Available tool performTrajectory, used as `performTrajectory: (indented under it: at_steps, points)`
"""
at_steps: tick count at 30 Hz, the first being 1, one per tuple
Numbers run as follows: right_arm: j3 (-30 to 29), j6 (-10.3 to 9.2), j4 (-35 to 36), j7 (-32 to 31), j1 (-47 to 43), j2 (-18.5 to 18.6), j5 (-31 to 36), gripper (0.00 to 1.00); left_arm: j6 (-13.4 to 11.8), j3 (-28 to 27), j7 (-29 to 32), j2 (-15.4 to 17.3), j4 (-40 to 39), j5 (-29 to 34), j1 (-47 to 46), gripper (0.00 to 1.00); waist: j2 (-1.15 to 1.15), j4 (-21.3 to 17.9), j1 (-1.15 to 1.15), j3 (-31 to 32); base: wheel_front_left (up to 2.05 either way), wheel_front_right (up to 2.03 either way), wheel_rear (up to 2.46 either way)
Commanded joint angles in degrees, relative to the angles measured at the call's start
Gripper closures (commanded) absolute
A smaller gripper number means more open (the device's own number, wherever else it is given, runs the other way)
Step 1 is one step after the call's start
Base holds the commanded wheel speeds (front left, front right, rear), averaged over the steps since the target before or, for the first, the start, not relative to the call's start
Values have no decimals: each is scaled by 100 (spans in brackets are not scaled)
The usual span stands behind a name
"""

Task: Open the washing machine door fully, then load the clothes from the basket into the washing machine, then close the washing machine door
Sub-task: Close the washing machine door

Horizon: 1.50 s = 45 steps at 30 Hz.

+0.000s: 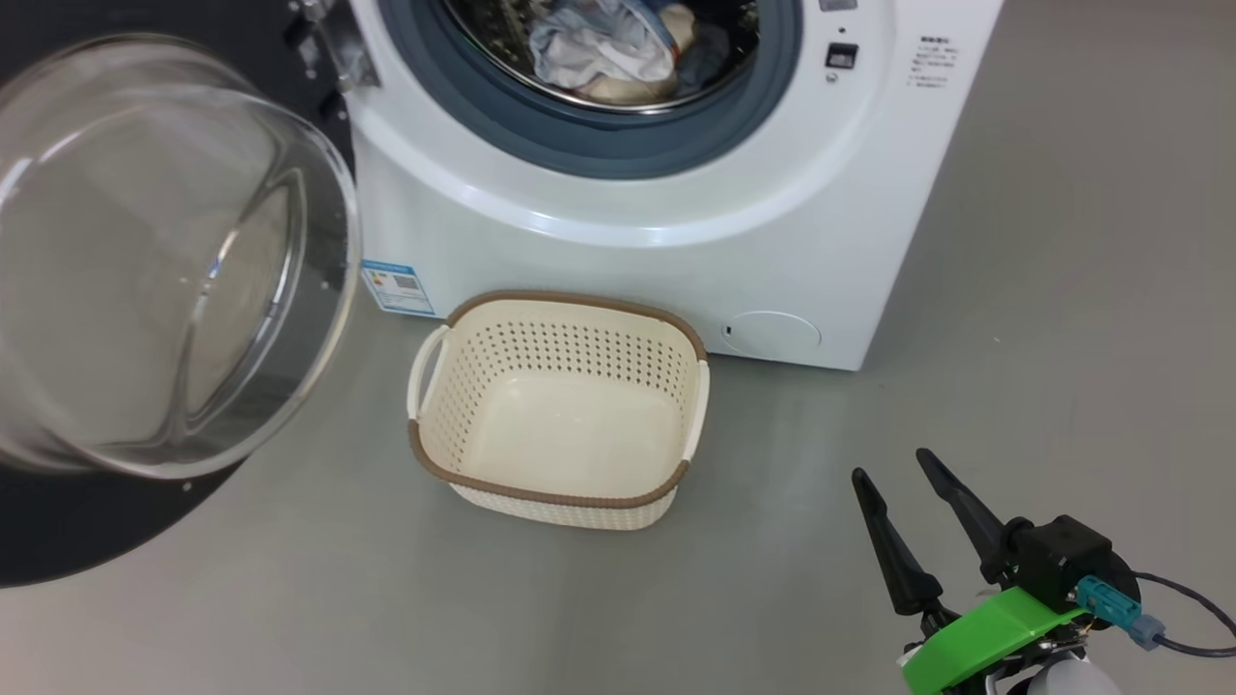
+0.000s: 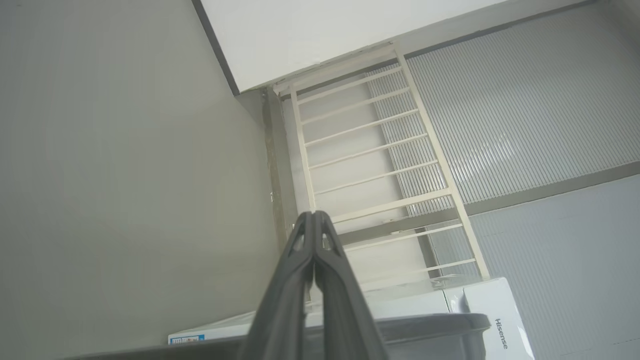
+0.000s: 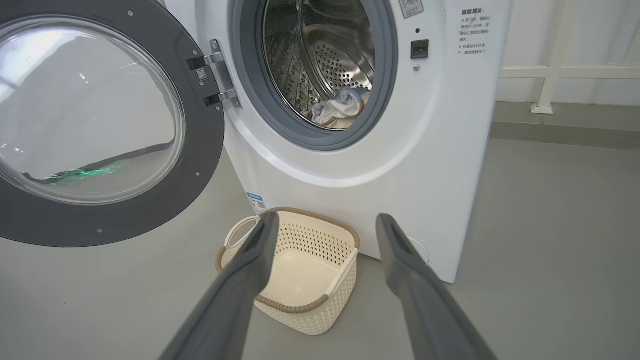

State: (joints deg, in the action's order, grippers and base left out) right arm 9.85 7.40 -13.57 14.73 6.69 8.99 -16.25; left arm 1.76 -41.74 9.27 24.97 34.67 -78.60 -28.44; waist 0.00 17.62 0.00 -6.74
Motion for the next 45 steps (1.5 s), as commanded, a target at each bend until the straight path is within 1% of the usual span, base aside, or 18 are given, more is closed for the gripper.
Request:
performTrajectory:
  at_steps: [1, 5, 10, 16, 22, 26, 34, 35, 42, 45]
  points:
    - [127, 9, 154, 27, 141, 41, -18, 0, 16, -110, 129, 386, -87, -95, -163, 100, 0, -80, 0, -77, 0, 0, 0]
    - [133, 9, 184, 27, 141, 105, -18, 0, 53, -180, 427, 346, 45, -340, -173, 100, 0, -140, 0, -136, 0, 0, 0]
    - [138, 9, 215, 22, 150, 150, -17, 0, 80, -233, 687, 313, 135, -495, -70, 100, 0, -178, 0, -177, 0, 0, 0]
    - [144, 9, 229, -15, 143, 149, 2, 0, 132, -215, 946, 205, 79, -632, -17, 100, 0, -166, 0, -177, 0, 0, 0]
    - [138, 9, 279, -53, 141, 162, 3, 0, 95, -70, 1242, 95, -76, -673, 35, 100, 0, -135, 0, -226, 0, 0, 0]
    - [121, 9, 294, -67, 132, 153, 3, 0, 63, 24, 1500, 25, -223, -730, 100, 100, 0, -114, 0, -246, 0, 0, 0]
    - [28, 9, 279, -63, 123, 108, -34, 0, -18, 178, 2209, -112, -627, -954, 368, 100, 0, -50, 0, -250, 0, 0, 0]
    - [28, 9, 279, -63, 123, 108, -34, 0, -18, 178, 2209, -112, -627, -954, 368, 100, 0, -50, 0, -250, 0, 0, 0]
    - [-10, 9, 248, -45, 129, 75, -32, 0, -141, 263, 2828, -291, -1051, -1268, 554, 100, 0, -9, 0, -192, 0, 0, 0]
    - [2, 9, 223, -37, 115, 47, -33, 0, -260, 326, 3155, -343, -1259, -1404, 677, 100, 0, 3, 0, -173, 0, 0, 0]
